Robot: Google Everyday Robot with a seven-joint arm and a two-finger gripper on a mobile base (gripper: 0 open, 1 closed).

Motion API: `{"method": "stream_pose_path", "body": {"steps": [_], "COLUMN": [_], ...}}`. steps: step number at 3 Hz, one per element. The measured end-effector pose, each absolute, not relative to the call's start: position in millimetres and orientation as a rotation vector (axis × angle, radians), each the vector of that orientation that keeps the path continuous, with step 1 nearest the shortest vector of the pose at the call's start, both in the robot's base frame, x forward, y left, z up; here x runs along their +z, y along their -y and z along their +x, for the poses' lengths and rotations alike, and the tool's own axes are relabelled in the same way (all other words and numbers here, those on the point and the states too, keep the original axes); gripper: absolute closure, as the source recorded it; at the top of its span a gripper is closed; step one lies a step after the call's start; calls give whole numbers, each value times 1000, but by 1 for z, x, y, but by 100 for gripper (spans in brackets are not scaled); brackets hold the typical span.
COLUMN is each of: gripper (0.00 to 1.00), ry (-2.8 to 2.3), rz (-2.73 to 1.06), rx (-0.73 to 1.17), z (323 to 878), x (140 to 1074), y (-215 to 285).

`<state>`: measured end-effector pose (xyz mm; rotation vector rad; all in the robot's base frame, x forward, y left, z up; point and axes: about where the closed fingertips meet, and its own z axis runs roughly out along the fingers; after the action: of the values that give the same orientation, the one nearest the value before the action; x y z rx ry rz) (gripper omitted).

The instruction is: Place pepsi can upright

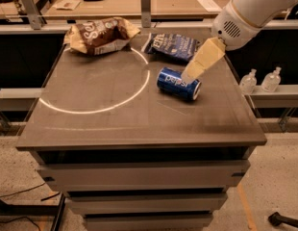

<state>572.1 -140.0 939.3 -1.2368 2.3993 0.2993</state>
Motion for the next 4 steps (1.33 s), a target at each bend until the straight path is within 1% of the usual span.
{"method": "stream_pose_path", "body": {"steps": [2,4], "gripper": [0,0], "ry": [-2394,-2418], "rz": [-1243,-1237], "rx": [374,386], "z": [598,611], "x": [911,876], "y": [87,55]}}
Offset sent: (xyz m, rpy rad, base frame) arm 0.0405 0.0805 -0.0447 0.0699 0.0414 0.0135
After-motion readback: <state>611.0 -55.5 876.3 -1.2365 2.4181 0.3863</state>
